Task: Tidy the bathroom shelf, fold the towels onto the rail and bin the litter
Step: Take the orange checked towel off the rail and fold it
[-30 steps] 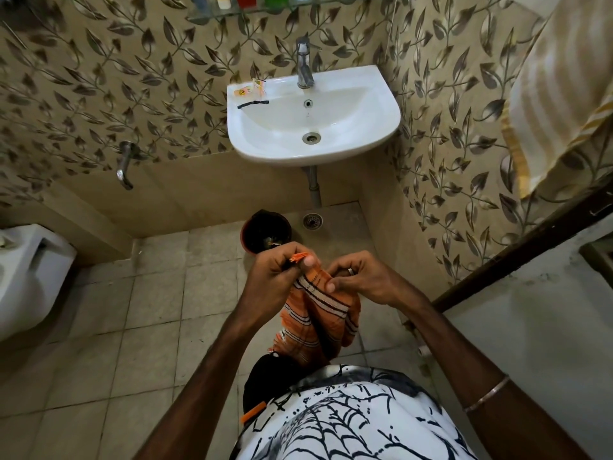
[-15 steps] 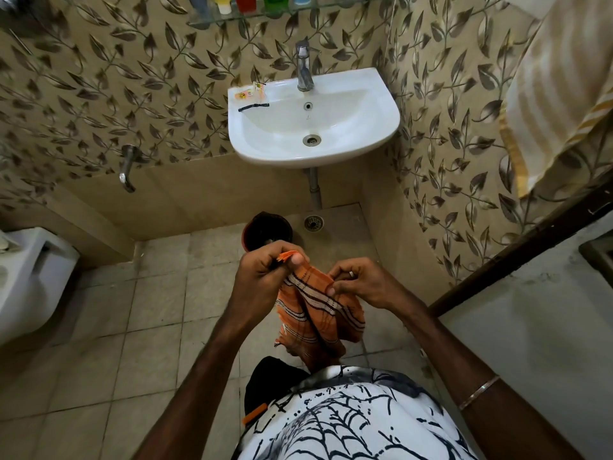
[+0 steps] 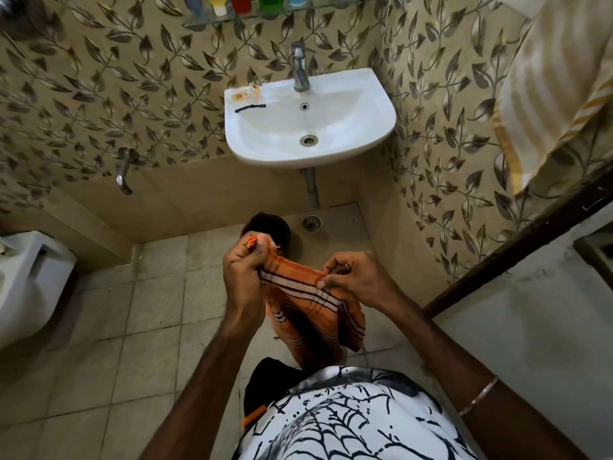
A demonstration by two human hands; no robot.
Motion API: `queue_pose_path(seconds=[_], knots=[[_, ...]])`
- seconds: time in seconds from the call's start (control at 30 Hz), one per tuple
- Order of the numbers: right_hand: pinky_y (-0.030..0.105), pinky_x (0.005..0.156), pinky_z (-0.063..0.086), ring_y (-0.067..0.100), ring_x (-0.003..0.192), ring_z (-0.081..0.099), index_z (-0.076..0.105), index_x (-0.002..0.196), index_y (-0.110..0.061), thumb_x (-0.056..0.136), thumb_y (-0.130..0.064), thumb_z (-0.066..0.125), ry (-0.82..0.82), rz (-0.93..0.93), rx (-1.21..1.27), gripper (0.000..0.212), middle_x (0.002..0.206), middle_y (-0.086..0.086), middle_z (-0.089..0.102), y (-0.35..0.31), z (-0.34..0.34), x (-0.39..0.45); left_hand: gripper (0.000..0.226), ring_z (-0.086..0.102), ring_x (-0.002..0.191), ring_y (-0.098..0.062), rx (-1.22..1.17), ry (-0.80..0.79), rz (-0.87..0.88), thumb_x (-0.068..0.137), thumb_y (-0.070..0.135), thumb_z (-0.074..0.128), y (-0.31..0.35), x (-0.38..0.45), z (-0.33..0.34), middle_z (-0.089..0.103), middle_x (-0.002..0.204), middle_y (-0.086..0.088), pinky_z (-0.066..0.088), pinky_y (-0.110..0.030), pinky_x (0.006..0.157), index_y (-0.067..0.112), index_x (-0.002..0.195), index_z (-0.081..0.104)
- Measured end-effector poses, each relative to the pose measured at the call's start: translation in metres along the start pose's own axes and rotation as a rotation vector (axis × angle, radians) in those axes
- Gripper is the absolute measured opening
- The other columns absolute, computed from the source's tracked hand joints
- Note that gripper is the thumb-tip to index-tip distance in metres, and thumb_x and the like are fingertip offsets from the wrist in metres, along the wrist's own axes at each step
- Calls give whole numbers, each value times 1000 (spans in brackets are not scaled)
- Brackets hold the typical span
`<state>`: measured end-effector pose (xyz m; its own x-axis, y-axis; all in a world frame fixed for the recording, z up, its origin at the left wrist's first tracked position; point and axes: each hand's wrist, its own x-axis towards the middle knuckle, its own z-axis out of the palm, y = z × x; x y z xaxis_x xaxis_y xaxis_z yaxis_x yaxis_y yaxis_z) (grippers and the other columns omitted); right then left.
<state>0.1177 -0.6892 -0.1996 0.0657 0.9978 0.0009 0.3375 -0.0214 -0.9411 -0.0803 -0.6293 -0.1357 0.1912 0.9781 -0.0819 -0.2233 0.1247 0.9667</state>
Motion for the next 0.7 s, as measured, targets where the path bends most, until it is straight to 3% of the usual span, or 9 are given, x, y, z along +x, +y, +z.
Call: queue_pose_path(seconds=[0.1, 0.17, 0.23, 0.3, 0.37, 0.47, 0.53, 0.6, 0.7], knots=[[31, 59, 61, 8, 66, 72, 73, 77, -34, 67, -44, 85, 48, -44, 9, 19, 75, -12, 75, -1, 4, -3, 36, 41, 52, -10, 244, -13, 137, 83, 37, 69, -1, 1, -2, 45, 57, 6, 39, -22, 51, 12, 62, 52], [35, 60, 62, 8, 66, 73, 73, 79, -33, 69, -46, 83, 49, -76, 4, 19, 76, -12, 75, -1, 6, -4, 45, 48, 53, -8, 511, -132, 201, 74, 53, 74, 1, 3, -6, 53, 61, 11, 42, -21, 51, 11, 68, 57], [34, 61, 61, 7, 67, 73, 73, 81, -33, 72, -49, 80, 57, -112, -2, 19, 76, -12, 75, -2, 7, -5, 55, 60, 72, -2, 805, -328, 160, 60, 70, 75, 6, 2, -6, 66, 85, 15, 49, -19, 62, 24, 91, 70], [33, 59, 59, 8, 67, 71, 72, 82, -34, 75, -48, 78, 73, -148, -28, 16, 75, -13, 73, -2, 6, -5, 78, 63, 90, -4, 1095, -495, 138, 53, 79, 73, 11, 2, -5, 67, 105, 13, 52, -22, 73, 28, 112, 72], [34, 58, 59, 9, 67, 71, 72, 82, -34, 77, -42, 79, 70, -161, -34, 12, 76, -12, 73, 1, 7, -5, 67, 64, 90, -8, 1289, -582, 204, 63, 68, 78, 14, 2, 1, 69, 102, 9, 54, -28, 73, 25, 114, 74], [30, 63, 59, 8, 71, 72, 73, 83, -34, 76, -39, 82, 28, -114, 7, 13, 79, -10, 75, 5, 7, -6, 25, 67, 82, -10, 1307, -617, 284, 83, 38, 78, 17, 2, 4, 74, 91, 5, 57, -36, 72, 22, 102, 79], [28, 69, 58, 8, 78, 73, 74, 87, -33, 75, -39, 83, -38, -55, 50, 16, 85, -9, 76, 6, 6, -6, 16, 66, 81, -7, 1236, -638, 279, 86, 30, 76, 17, 0, 5, 73, 90, 5, 57, -35, 72, 23, 100, 80], [28, 78, 58, 9, 87, 73, 74, 98, -39, 76, -37, 81, -160, 5, 111, 23, 92, -9, 77, 4, 4, -6, 12, 63, 78, -2, 1188, -663, 291, 86, 24, 77, 17, -4, 6, 70, 87, 9, 54, -25, 65, 24, 97, 80], [20, 77, 54, 6, 90, 71, 74, 101, -46, 75, -42, 79, -339, 79, 87, 27, 94, -13, 76, 3, 2, -3, 13, 62, 76, 0, 1170, -673, 318, 85, 14, 77, 16, -5, 4, 69, 85, 10, 49, -18, 63, 21, 95, 80]])
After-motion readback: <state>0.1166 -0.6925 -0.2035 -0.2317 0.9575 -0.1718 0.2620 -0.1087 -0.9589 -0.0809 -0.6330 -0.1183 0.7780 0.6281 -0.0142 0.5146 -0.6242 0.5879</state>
